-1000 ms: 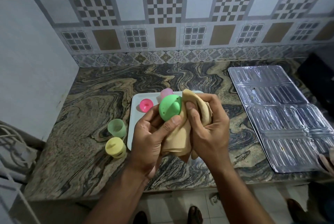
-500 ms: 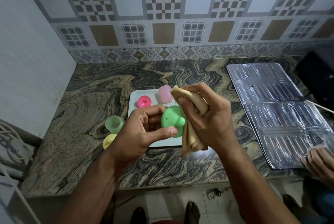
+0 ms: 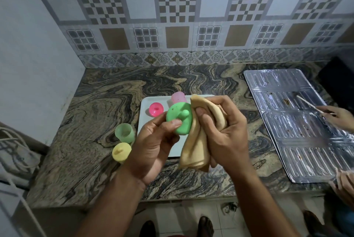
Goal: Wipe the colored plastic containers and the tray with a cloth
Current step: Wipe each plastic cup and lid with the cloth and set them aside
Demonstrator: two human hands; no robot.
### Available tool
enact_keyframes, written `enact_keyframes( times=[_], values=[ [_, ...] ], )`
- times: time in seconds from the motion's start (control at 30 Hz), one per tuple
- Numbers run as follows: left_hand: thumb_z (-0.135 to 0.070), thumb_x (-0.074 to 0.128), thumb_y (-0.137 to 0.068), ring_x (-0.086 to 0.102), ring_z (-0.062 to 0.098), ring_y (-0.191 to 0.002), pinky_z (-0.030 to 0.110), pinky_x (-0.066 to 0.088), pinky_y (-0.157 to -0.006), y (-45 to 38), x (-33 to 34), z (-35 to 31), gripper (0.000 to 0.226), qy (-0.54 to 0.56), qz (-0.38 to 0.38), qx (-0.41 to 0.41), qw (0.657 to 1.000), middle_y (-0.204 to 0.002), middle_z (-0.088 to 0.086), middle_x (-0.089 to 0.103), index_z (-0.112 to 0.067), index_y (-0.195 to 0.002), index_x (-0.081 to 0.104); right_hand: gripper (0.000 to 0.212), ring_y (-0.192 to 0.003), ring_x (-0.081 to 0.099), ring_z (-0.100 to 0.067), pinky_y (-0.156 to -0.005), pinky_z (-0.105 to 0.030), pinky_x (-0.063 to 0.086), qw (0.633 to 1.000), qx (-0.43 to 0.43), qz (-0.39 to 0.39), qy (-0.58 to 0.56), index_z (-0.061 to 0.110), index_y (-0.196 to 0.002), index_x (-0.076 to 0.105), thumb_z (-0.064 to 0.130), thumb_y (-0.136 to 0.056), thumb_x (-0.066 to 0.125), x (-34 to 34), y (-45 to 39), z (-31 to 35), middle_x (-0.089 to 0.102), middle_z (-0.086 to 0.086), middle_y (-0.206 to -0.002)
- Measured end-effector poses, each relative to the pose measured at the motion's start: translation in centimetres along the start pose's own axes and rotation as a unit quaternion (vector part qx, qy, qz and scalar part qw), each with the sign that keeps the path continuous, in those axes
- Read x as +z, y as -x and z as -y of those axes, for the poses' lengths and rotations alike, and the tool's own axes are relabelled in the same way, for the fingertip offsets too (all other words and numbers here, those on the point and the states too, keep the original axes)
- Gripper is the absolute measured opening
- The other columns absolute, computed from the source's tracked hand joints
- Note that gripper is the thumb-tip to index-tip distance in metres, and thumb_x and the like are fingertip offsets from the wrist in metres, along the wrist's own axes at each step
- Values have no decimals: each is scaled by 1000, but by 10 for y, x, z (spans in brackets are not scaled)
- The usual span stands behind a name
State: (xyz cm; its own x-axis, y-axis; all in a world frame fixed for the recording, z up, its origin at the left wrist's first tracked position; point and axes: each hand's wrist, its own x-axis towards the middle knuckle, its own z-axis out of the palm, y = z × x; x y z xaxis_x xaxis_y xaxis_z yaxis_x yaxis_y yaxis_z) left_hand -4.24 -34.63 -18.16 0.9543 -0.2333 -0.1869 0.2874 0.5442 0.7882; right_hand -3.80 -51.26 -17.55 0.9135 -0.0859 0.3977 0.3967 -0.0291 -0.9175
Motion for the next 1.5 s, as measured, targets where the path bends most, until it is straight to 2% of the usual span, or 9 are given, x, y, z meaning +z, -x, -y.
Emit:
enact_keyframes(
  times=[0.13, 0.3, 0.67, 0.83, 0.93, 1.07, 1.2, 1.4, 1.5],
  values=[
    [-9, 70, -93, 75, 26, -104, 37, 62, -88, 9, 15, 15, 26, 51, -39, 23, 998, -116, 18, 77, -7, -118, 77, 15, -80, 68, -2, -74, -18, 54, 997, -3, -60, 44, 7, -104, 69, -3, -93, 72, 12, 13, -2, 73, 11, -92],
    [-26, 79, -80, 46, 29, -103, 38, 41, -87, 7, 1, 15, 31, -84, -37, 89, 992, -106, 16, 63, -16, -110, 80, 16, -82, 70, -19, -74, -39, 57, 992, -39, -3, 120, 10, -107, 71, 19, -94, 72, 2, 12, -2, 73, 0, -96],
    [-16, 75, -82, 74, 16, -97, 29, 58, -90, 1, -24, -30, 27, -242, 196, -18, 950, -103, 4, 79, -12, -109, 79, 16, -86, 72, -8, -78, -24, 55, 963, -53, 234, 124, 12, -108, 74, 16, -93, 75, -19, -17, 17, 76, 6, -99],
    [-21, 76, -78, 67, 20, -102, 33, 51, -98, -6, -16, -18, 30, -158, 114, 21, 981, -104, 5, 78, -12, -106, 81, 22, -83, 67, -1, -76, -19, 50, 986, -63, 122, 93, 28, -105, 68, 10, -93, 73, -10, -15, 12, 71, 16, -97],
    [-24, 80, -75, 62, 23, -100, 38, 42, -94, -4, -13, 1, 33, -91, 41, 25, 995, -104, 7, 78, -11, -105, 81, 12, -82, 69, -9, -73, -29, 55, 987, -66, 64, 129, 19, -104, 69, 18, -94, 74, -9, -7, 7, 72, 10, -96],
    [-13, 78, -86, 71, 20, -94, 29, 56, -87, 0, -21, -4, 21, -200, 72, 54, 976, -98, 12, 78, 2, -100, 76, 15, -82, 68, -17, -74, -32, 54, 968, -96, 71, 220, 10, -105, 72, 21, -95, 74, -9, -3, 3, 72, 3, -94],
    [-9, 74, -90, 73, 15, -88, 26, 58, -84, 3, -21, -8, 5, -273, 131, 22, 953, -92, 6, 77, -8, -93, 78, 12, -81, 68, -18, -74, -33, 54, 962, -82, 60, 252, 13, -102, 72, 21, -94, 77, -19, -24, -1, 72, 3, -91],
    [-44, 96, -67, 70, 23, -107, 39, 50, -104, 3, -29, -7, 62, -124, 35, 7, 992, -114, 14, 77, -5, -112, 79, 8, -79, 60, -3, -73, -16, 48, 998, -2, 24, 55, 4, -102, 69, 9, -96, 71, -40, -28, 1, 69, 7, -87],
    [-35, 94, -71, 70, 21, -109, 37, 51, -105, 2, -27, -5, 55, -100, 35, -4, 994, -117, 15, 76, -4, -114, 78, 13, -79, 61, -6, -72, -18, 49, 998, 9, 43, 46, 3, -101, 68, 12, -94, 72, -35, -17, 1, 70, 2, -87]
  ],
)
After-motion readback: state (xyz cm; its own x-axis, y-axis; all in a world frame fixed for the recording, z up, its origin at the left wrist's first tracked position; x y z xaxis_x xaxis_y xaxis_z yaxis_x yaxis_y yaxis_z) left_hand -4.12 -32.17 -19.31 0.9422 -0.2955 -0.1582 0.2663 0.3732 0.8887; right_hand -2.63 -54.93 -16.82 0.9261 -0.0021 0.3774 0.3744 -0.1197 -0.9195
